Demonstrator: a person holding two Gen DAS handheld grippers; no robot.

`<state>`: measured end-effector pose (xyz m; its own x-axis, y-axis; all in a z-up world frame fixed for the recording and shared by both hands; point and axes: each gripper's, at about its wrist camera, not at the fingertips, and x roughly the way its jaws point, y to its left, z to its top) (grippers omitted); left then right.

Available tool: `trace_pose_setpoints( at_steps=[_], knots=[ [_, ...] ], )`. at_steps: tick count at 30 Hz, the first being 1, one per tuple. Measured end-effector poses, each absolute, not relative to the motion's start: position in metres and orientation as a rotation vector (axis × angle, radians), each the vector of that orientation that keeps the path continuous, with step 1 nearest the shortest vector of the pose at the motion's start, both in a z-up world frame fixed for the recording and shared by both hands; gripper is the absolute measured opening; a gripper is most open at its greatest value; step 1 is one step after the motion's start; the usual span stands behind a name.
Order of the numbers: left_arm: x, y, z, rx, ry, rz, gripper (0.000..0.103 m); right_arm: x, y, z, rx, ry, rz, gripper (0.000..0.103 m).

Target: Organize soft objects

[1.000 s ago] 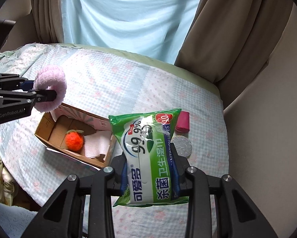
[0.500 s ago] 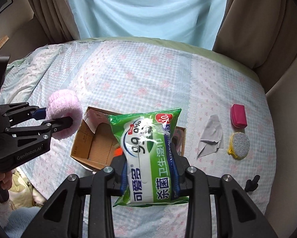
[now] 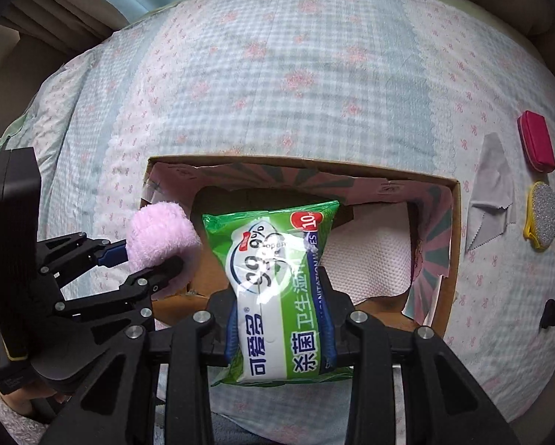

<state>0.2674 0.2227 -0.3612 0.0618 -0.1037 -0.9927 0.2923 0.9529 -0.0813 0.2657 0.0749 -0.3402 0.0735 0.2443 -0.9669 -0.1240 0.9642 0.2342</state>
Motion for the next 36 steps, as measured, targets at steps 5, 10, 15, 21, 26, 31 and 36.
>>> trace_pose_setpoints(
  at_steps=[5,10,15,21,26,31,36],
  knots=[
    [0.275,0.207,-0.393,0.180,1.556,-0.299,0.029,0.280,0.075,-0.356,0.111,1.514,0.270,0.032],
    [0.281,0.197,-0.396,0.207,1.555,-0.305,0.044,0.292,0.071,-0.355,0.128,1.500,0.252,0.034],
    [0.285,0.195,-0.383,0.241,1.509,-0.286,0.103,0.293,0.060,-0.352,0.155,1.430,0.231,0.103],
    [0.283,0.201,-0.386,0.176,1.507,-0.296,0.103,0.288,0.047,-0.360,0.228,1.436,0.226,0.103],
    [0.279,0.203,-0.389,0.168,1.511,-0.285,0.103,0.283,0.048,-0.349,0.219,1.416,0.230,0.103],
    [0.274,0.203,-0.375,0.176,1.487,-0.283,0.103,0.275,0.047,-0.337,0.224,1.389,0.236,0.103],
    [0.261,0.207,-0.351,0.187,1.445,-0.270,0.103,0.262,0.046,-0.318,0.241,1.357,0.244,0.103]
  ],
)
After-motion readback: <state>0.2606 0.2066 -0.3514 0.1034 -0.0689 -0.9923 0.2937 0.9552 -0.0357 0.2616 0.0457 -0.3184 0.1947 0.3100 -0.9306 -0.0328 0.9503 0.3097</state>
